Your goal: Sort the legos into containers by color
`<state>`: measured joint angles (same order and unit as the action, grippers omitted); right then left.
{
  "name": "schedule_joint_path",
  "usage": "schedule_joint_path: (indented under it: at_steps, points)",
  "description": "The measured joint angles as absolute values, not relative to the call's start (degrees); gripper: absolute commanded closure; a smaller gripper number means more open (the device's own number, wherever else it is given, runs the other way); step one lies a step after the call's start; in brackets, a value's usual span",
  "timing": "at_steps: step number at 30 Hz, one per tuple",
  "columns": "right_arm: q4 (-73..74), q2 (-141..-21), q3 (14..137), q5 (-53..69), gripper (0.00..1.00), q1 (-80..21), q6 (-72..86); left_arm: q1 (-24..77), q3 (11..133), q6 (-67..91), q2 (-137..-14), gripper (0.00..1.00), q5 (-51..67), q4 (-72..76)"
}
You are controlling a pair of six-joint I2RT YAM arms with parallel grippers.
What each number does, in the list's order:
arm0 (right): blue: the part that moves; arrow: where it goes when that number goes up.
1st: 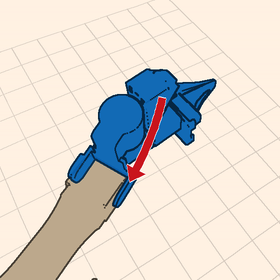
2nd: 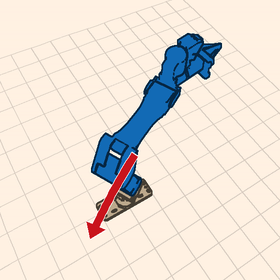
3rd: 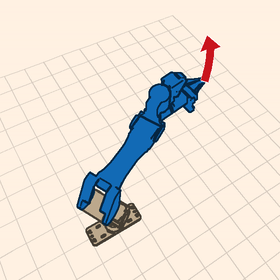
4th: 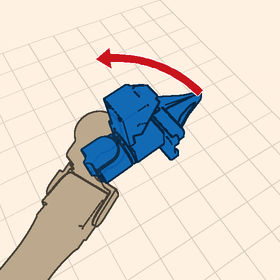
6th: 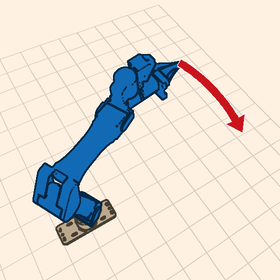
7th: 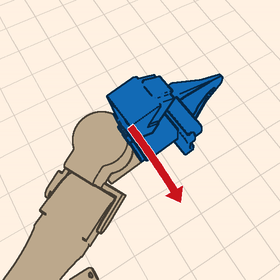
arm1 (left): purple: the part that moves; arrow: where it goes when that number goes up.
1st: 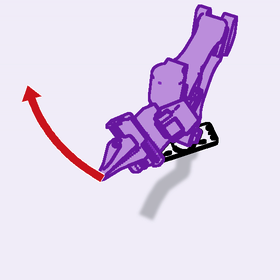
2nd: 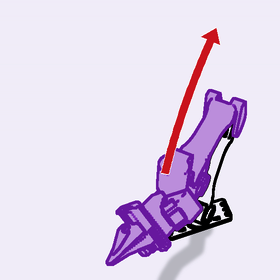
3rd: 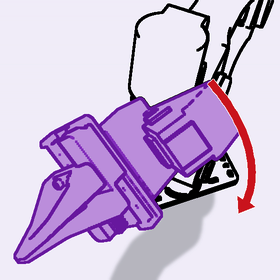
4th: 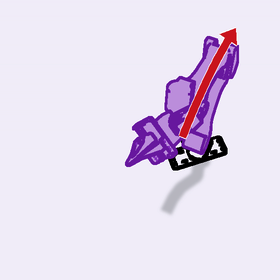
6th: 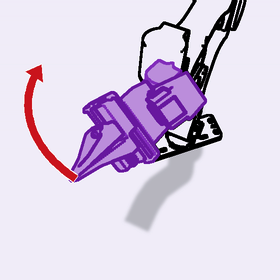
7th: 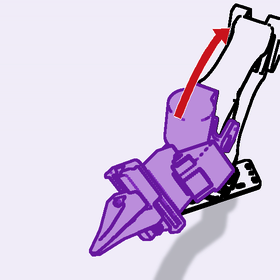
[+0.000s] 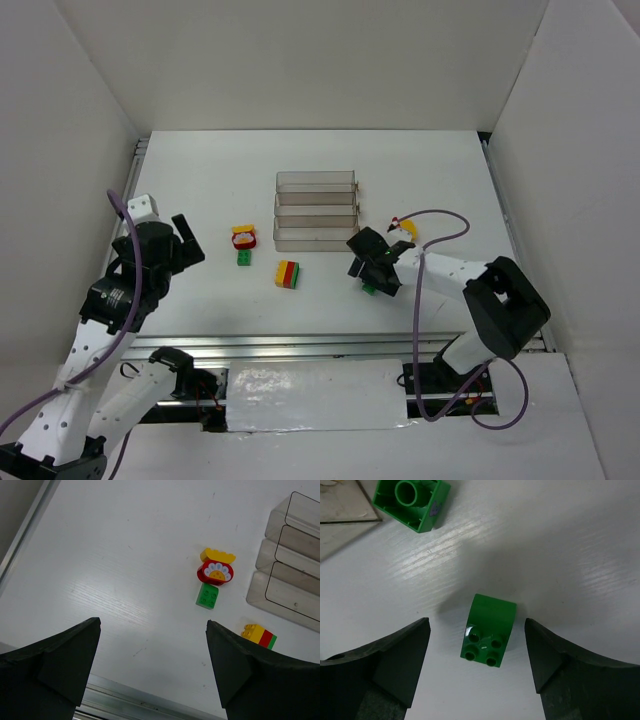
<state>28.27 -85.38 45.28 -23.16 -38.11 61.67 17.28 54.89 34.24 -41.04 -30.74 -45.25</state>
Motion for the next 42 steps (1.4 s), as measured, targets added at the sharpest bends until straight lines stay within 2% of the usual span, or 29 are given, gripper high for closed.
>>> schedule_joint_path:
  at_steps: [1,4,6,12,13,19,25,29,35,42]
  points:
    - [27.92,-86.13,45.19,-23.07,0.2,-38.13,62.02,17.28,54.89,34.22,-41.04,0.0,-30.59,-45.25]
    - [27.05,-87.72,45.19,-23.79,0.4,-38.63,62.19,17.28,54.85,34.09,-40.88,0.01,-30.06,-45.1]
    - [27.11,-88.01,45.21,-24.51,0.45,-38.72,62.59,17.28,54.85,33.78,-40.66,0.01,-29.76,-44.95]
    - [28.01,-88.12,45.39,-27.0,0.98,-40.36,64.42,17.28,54.83,33.17,-39.81,0.01,-29.54,-44.91]
    - [29.02,-88.12,45.8,-27.44,1.0,-41.32,64.88,17.28,54.83,33.17,-39.55,0.01,-29.47,-44.91]
    - [31.64,-85.86,52.62,-27.64,1.0,-45.93,61.73,17.28,54.72,33.15,-39.22,0.0,-29.3,-44.88]
    - [21.47,-81.76,57.04,-17.61,1.0,-46.02,43.33,17.28,54.68,33.1,-39.22,0.0,-29.06,-44.86]
    - [19.79,-89.41,67.66,-11.79,1.0,-46.04,31.22,17.28,54.46,33.01,-39.22,0.0,-28.58,-44.64]
    - [21.3,-104.29,85.65,-11.99,1.0,-45.87,22.76,17.28,54.19,32.95,-39.27,0.0,-28.18,-44.6]
    - [23.11,-112.16,92.31,-12.21,0.99,-45.52,19.51,17.28,54.19,32.95,-39.35,0.01,-28.12,-44.51]
